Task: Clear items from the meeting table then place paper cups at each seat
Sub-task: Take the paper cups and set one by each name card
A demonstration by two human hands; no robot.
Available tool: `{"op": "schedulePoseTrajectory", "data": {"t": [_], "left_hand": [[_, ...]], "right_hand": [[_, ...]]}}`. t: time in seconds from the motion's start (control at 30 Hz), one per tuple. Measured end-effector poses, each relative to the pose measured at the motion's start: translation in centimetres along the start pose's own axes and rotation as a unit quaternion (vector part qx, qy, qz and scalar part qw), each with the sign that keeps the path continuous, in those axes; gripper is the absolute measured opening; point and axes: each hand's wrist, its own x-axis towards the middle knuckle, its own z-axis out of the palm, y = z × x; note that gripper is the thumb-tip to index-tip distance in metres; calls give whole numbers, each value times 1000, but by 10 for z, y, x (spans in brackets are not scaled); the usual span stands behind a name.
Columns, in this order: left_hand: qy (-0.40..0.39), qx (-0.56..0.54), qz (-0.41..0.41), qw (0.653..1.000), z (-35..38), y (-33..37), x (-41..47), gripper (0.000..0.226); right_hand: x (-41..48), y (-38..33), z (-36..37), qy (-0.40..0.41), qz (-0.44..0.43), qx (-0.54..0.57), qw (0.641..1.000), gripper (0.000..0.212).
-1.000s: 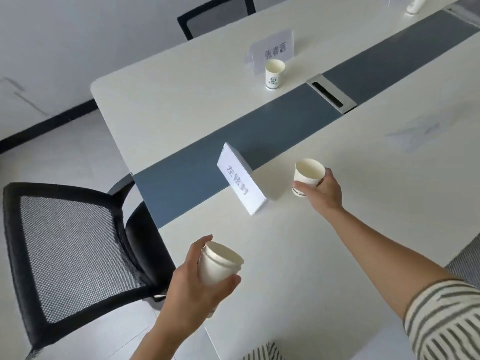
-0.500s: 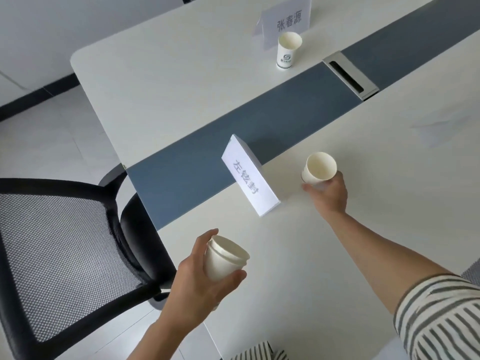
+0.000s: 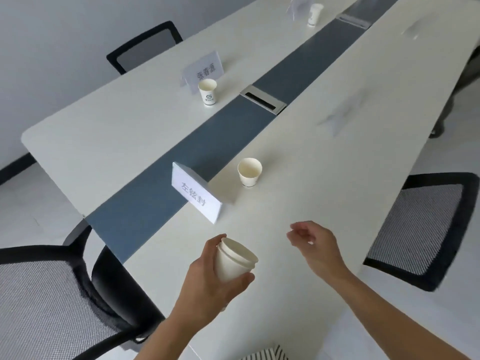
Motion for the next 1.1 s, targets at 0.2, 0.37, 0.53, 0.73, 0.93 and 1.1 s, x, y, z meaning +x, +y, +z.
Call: {"op": "schedulePoseTrajectory", "data": {"t": [0.2,0.37,0.53,0.73,0.93,1.1], "left_hand": [[-56,69,68,994,66,14,-50,67],[-120,123,140,975,127,15,-104,75],[-186,166,196,948,187,20,-146,82],[-257,224,279,898,243,48,-166,83],[-288,227,294,883,292,82,-130,80],[-293,239,282,882,333,127,-81,69]], "right_hand": [[-109,18,-64,15,5,45,999,2],[-200,45,-111,19,34,85,996,4],[-267,79,-149,11,81,130,988,10],[-296,103,-190,36,122,196,972,7],[-270,121,-236,120,144,248,950,5],[-228,124,-310,152,145,294,932,11]]}}
